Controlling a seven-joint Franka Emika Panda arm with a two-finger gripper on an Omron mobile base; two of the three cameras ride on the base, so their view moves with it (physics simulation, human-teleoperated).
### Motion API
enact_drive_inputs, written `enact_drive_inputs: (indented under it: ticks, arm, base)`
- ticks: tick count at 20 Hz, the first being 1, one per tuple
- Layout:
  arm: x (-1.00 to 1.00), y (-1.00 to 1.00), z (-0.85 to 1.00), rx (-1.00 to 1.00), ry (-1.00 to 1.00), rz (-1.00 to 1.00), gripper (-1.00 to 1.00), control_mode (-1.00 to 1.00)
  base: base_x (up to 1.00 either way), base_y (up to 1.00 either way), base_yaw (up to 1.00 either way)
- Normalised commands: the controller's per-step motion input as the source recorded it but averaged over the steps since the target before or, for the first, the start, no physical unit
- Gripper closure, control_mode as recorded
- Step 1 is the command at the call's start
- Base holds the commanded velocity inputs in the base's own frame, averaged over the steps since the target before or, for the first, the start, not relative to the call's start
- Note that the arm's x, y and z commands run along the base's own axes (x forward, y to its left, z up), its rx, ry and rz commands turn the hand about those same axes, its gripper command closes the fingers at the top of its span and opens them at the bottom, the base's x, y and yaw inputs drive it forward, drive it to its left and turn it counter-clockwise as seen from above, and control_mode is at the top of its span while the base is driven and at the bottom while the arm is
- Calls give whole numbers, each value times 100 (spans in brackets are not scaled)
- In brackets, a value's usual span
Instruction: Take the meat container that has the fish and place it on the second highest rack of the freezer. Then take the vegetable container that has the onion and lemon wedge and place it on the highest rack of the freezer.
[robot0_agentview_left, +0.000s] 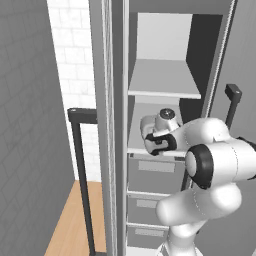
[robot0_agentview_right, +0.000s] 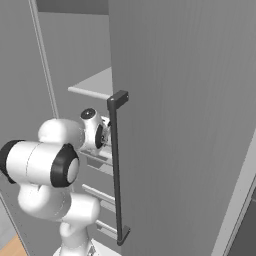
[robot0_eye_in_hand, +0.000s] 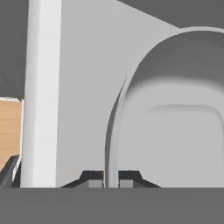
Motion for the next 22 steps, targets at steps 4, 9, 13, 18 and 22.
enact_drive_inputs:
  ticks: [4, 9, 13, 18, 22]
  arm:
    - [38, -17, -19, 0, 0, -9, 100, -100]
    - [30, -4, -29, 0, 0, -1, 100, -100]
    - [14, 0, -16, 0, 0, 0, 100, -100]
    - [6, 0, -1, 0, 0, 0, -100, -100]
    - [2, 0, 0, 0, 0, 0, -100, -100]
  base:
    - [0, 0, 0]
    - [0, 0, 0]
    - [0, 0, 0]
    - [0, 0, 0]
    - [0, 0, 0]
